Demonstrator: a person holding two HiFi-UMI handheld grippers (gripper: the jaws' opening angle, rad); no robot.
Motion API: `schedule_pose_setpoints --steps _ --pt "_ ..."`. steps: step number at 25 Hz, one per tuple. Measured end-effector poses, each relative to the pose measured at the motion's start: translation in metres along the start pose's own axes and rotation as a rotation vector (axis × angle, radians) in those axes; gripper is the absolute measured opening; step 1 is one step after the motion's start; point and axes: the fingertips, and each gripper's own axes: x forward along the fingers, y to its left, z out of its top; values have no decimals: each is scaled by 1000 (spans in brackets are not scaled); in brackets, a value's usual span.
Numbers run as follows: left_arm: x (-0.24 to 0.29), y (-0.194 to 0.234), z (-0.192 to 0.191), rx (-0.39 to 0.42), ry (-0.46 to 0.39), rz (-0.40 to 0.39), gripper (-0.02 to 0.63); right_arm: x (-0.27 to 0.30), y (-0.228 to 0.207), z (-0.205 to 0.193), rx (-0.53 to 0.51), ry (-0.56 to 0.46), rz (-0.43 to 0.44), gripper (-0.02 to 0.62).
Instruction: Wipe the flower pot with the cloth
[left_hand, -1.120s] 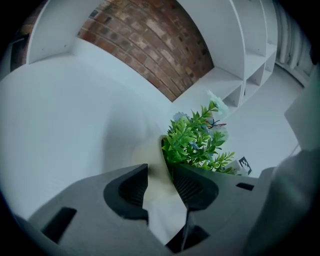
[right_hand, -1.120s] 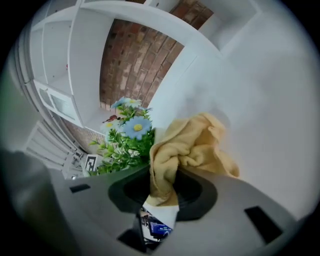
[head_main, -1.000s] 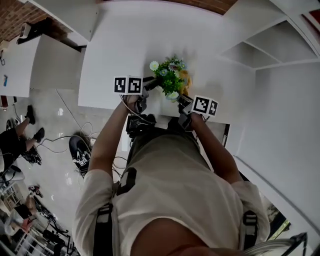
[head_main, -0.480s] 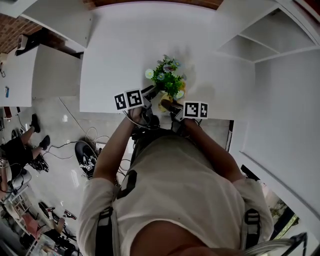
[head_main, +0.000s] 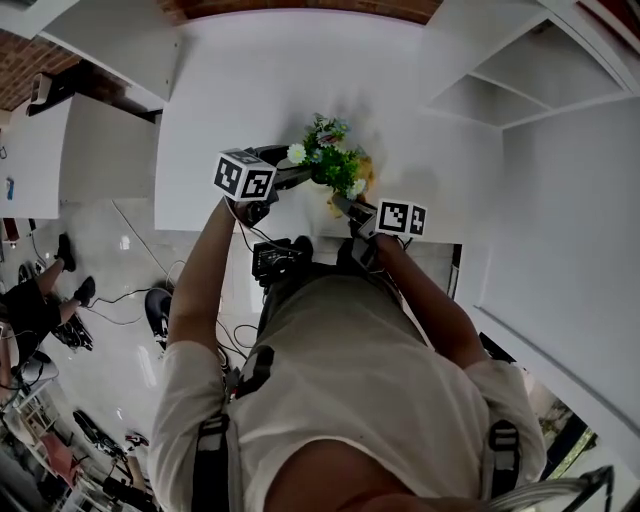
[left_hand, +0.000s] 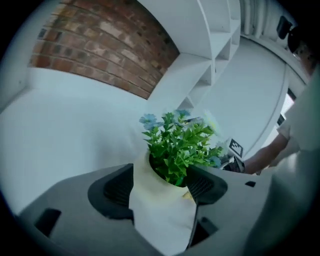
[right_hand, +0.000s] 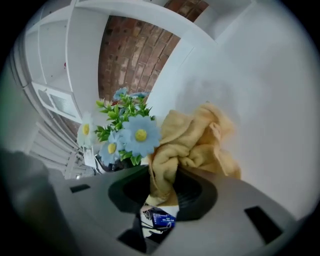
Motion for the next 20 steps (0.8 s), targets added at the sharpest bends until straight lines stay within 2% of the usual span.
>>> schedule_pose_setpoints --steps 3,5,7,11,13,16,20 --pt "16 -5 -8 119 82 -6 319 4 4 -12 0 31 13 124" --pt "20 0 -9 141 61 33 316 8 6 -19 1 50 18 124" --pt "18 5 -8 109 3 68 278 13 7 -20 5 60 22 126" --pt "15 8 -10 -38 -104 108 276 16 3 -19 3 70 12 126" --pt "12 8 -14 -83 -141 152 278 14 1 -14 -10 58 0 126" --pt "4 4 -22 -118 -167 207 286 12 0 -8 -16 37 -12 126" --pt "-12 -2 -34 -158 -165 220 298 10 1 2 -42 9 -40 126"
